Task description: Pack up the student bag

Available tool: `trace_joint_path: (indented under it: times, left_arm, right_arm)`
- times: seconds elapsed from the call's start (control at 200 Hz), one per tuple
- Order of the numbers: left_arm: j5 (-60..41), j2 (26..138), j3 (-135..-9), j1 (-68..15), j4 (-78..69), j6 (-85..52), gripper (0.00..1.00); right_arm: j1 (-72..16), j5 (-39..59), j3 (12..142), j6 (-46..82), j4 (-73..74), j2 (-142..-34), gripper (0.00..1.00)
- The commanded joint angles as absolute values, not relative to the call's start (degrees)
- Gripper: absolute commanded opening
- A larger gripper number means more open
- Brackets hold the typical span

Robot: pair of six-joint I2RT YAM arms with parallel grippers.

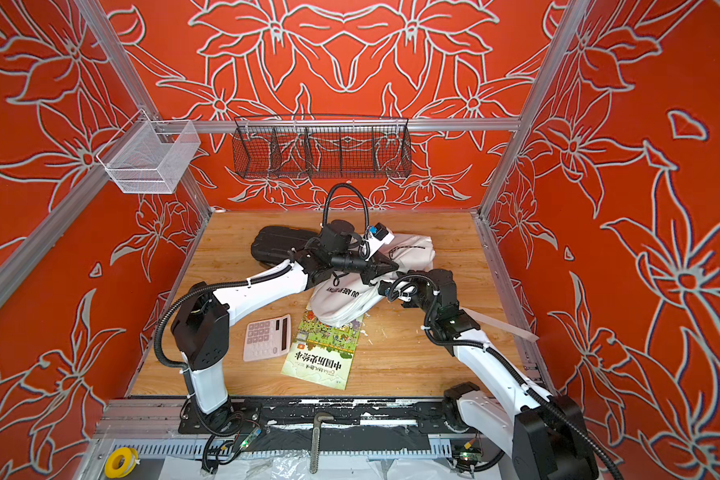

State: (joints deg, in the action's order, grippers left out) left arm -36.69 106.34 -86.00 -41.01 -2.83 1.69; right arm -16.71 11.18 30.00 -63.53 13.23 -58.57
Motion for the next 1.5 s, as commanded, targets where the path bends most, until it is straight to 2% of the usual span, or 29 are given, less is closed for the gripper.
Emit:
trace_joint_path:
  times: [0.0,0.21,0.465,0.641,0.756,0.836,1.046,1.306,1.496]
  left_arm:
    - [-38.2,100.4,-84.2,-41.4,-4.2,2.2,0.00]
    - [-36.0,95.8,-79.5,-41.4,-3.9,1.4,0.00]
    - [-33.8,95.1,-77.1,-41.5,-4.8,-0.9,0.00]
    - [-29.8,99.2,-80.2,-41.6,-6.3,0.8,0.00]
    - [-31.3,103.1,-87.6,-41.4,0.0,1.2,0.00]
    - [-33.1,103.0,-87.9,-41.4,1.0,0.1,0.00]
    - [-33.5,97.0,-83.0,-41.4,-0.4,0.2,0.00]
    - [-32.9,93.7,-81.5,-41.6,2.6,1.2,0.00]
    - [-28.9,91.0,-79.4,-41.6,4.2,5.1,0.00]
  right_arm:
    - [-15.4,9.1,28.3,-58.8,14.4,-61.1,0.00]
    - [-12.3,6.9,29.5,-49.4,16.8,-64.4,0.00]
    - [-11.5,1.6,36.1,-36.6,9.4,-69.3,0.00]
    - [-11.5,7.3,33.6,-33.0,11.1,-67.4,0.00]
    - [-11.5,-2.2,34.7,-28.8,7.0,-67.6,0.00]
    - [-11.5,-8.0,33.7,-27.4,7.3,-67.4,0.00]
    - [-11.0,-13.0,31.9,-23.6,8.0,-68.3,0.00]
    - [-10.4,-18.9,36.0,-14.6,2.4,-71.4,0.00]
    - [-9.4,-18.2,35.6,-12.2,2.4,-70.2,0.00]
